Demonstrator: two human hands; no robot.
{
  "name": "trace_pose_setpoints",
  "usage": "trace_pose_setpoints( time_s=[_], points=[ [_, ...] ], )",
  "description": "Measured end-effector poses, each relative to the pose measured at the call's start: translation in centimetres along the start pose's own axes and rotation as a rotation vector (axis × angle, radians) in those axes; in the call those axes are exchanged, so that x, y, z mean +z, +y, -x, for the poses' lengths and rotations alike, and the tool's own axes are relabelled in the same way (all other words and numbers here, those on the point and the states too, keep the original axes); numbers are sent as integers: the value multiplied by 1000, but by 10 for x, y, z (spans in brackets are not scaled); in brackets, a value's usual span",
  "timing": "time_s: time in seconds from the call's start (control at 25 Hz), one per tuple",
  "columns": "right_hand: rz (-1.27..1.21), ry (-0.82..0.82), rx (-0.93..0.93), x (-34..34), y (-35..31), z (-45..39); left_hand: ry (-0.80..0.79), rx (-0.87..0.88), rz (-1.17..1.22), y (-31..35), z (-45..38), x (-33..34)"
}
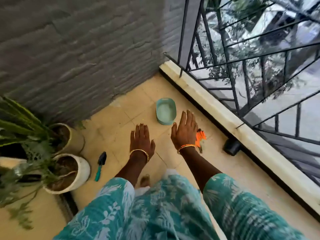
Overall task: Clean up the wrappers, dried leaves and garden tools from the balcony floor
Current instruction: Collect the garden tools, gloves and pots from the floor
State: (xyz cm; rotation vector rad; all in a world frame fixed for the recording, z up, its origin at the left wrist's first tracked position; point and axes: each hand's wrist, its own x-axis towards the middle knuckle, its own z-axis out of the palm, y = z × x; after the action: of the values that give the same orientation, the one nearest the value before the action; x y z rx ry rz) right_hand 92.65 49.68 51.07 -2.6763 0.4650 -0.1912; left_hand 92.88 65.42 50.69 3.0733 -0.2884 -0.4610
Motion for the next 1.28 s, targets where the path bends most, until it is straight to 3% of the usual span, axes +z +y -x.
trace_pose_setpoints(
  time_s=[0.24,0.6,0.84,1.12,1.28],
  points=[
    [-76,-30,269,65,-26,-72,-133,52,-30,-56,-104,-1],
    [-248,-4,717,197,32,-207,-278,109,68,-45,-320,41],
    [-404,-23,1130,357,100,-273,-348,128,63,-34,-500,167],
    [-791,-317,1580,548,154,-288,-490,145,101,-16,-665,332],
    [-907,-208,1794,585,157,-290,-518,128,221,-2,-698,365]
  ],
)
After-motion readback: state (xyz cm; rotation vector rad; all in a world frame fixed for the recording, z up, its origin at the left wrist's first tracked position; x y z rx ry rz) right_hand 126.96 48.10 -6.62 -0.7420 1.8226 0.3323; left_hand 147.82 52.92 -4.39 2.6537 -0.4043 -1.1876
